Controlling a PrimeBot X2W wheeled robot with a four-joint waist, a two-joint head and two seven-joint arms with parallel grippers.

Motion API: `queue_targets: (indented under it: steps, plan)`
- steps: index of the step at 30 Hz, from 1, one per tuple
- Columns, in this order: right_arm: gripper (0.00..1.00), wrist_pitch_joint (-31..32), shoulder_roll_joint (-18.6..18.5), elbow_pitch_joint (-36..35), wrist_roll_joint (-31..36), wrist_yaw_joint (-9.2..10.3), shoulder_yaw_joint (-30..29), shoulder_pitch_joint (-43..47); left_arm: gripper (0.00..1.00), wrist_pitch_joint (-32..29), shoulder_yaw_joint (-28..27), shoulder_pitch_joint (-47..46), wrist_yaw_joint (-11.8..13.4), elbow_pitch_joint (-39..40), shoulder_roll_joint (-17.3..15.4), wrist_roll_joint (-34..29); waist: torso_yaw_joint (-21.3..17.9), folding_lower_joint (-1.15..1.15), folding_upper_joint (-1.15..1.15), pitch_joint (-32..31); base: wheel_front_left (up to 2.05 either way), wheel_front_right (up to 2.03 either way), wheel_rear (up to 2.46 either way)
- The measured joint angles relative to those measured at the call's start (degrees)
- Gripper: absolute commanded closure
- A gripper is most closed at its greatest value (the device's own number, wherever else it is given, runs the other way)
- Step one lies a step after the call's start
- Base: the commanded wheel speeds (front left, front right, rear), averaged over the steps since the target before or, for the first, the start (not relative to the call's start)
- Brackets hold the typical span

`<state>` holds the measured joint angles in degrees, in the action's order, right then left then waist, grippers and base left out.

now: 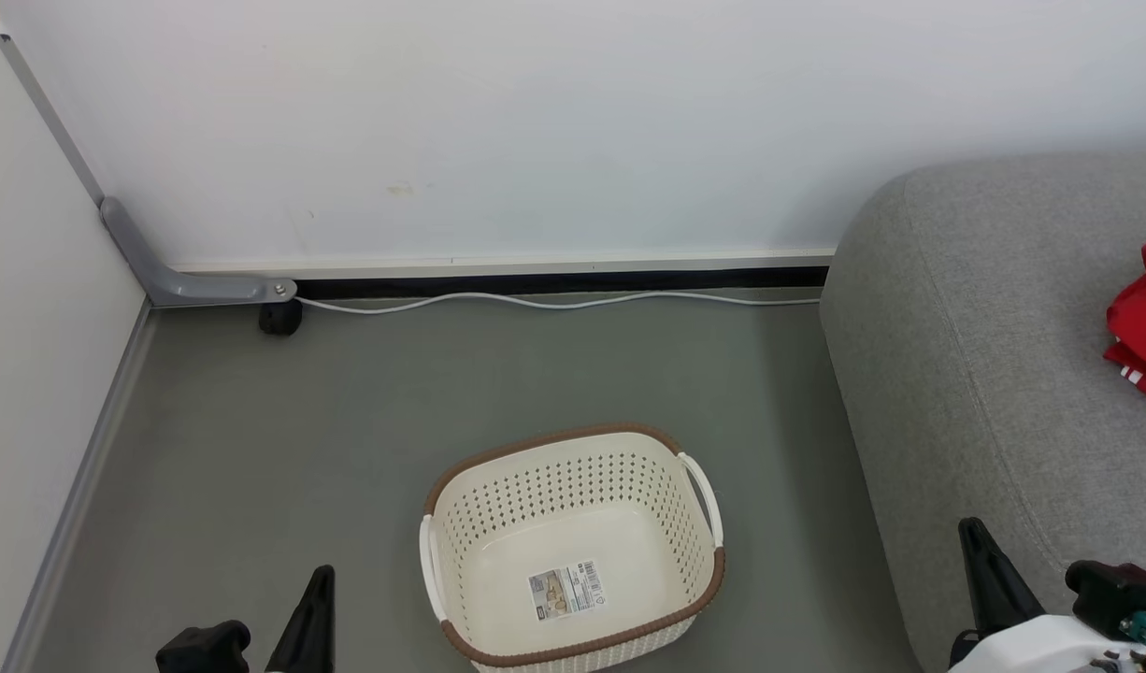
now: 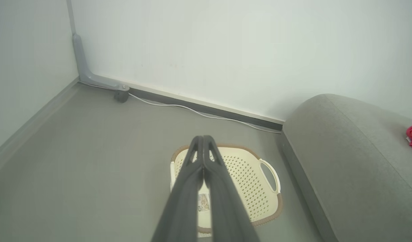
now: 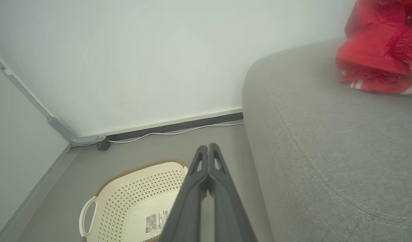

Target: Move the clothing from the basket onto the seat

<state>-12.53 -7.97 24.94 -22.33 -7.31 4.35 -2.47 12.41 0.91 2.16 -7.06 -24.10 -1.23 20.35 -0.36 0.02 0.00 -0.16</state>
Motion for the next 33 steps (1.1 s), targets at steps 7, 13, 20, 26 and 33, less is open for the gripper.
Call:
queue_targets:
  steps: [7,13,20,26,33]
  plan:
    - [1.0,1.1,0.4,-0.5,-4.3,0.0,-0.5,0.0,1.0,-1.3,-0.2,-0.1,0.0,0.5,0.0,4.3,0.0,-0.01,0.0,0.1,0.0,0.0,0.0]
    - [1.0,2.0,0.6,-0.8,-7.8,0.0,-1.2,0.0,1.0,-1.9,-0.5,-0.1,0.0,1.0,0.0,8.0,0.0,-0.01,0.0,0.1,0.0,0.0,0.0]
    - [1.0,3.0,0.9,-1.6,-12.0,0.01,-2.0,-0.2,1.0,-3.3,-0.9,-0.2,0.0,1.5,-0.1,12.2,0.1,-0.01,0.0,0.1,0.0,0.0,0.0]
    - [1.0,4.0,1.3,-1.9,-15.6,0.01,-2.5,-0.2,1.0,-4.3,-1.1,-0.3,0.0,1.9,-0.1,15.8,0.1,-0.01,0.0,0.1,0.0,0.0,0.0]
    - [1.0,5.3,1.6,-2.4,-19.7,0.02,-3.4,-0.2,1.0,-5.4,-1.6,-0.5,0.0,2.3,-0.1,20.0,0.1,-0.02,0.0,0.1,0.0,0.0,0.0]
